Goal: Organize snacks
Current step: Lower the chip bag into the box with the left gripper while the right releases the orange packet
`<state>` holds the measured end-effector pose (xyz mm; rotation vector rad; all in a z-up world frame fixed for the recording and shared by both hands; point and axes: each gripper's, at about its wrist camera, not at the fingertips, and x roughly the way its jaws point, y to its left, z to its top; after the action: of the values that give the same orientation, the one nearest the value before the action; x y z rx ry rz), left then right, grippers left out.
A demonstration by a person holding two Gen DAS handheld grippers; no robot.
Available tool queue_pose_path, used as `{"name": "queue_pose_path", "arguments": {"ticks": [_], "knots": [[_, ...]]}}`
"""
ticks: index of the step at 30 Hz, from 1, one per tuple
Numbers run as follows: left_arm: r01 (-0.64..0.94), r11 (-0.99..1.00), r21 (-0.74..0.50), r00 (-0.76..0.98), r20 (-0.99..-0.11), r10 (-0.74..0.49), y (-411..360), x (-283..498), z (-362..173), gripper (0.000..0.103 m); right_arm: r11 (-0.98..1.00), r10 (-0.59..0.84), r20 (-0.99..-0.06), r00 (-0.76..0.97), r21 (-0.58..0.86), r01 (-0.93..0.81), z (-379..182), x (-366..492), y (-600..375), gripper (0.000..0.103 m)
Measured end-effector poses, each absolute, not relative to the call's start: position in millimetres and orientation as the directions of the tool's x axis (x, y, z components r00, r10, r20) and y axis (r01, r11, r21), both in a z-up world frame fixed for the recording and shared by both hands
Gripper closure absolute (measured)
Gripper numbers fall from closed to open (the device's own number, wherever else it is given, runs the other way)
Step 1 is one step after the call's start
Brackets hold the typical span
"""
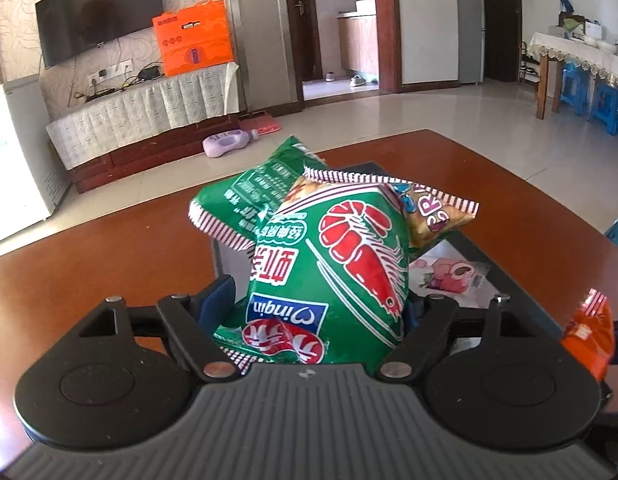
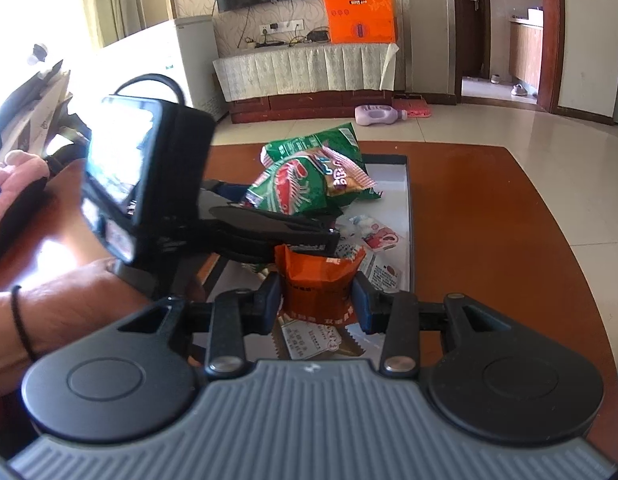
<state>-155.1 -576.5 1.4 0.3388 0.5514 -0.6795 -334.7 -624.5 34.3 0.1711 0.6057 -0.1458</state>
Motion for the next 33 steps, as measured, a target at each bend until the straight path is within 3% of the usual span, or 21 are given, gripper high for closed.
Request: {"name": "queue_pose_path", "arguments": {"ticks": [11, 15, 19, 24, 33], "knots": [[0.647, 0.748, 0.149, 0.671, -0.577, -0.466, -561, -157, 6, 0.018, 0.973, -0.106, -0.627, 0.772, 0.096, 0.212, 11, -309, -628, 0.062], [0.684, 0.721, 0.114, 0.642, -0.563, -0.520, -556, -166, 11, 0.010, 0.975, -0.110, -0.638, 0.762, 0.078, 0.206, 4, -300, -624, 0.062], [0.732, 0.657, 0.181, 0.635, -0.531, -0.561, -558, -184, 13, 0.006, 0.980, -0.132, -0.640, 0.757, 0.030, 0.196, 2, -293, -616, 0.062], [0.744, 0.639, 0.193, 0.632, -0.512, -0.582, -557, -199, 17, 0.001, 0.981, -0.131, -0.633, 0.763, 0.027, 0.190, 2, -297, -612, 0.055], [0.686, 0.693, 0.222, 0.684, -0.522, -0.510, -559, -210, 22, 0.000, 0.982, -0.132, -0.645, 0.753, 0.021, 0.190, 2, -301, -608, 0.051]]}}
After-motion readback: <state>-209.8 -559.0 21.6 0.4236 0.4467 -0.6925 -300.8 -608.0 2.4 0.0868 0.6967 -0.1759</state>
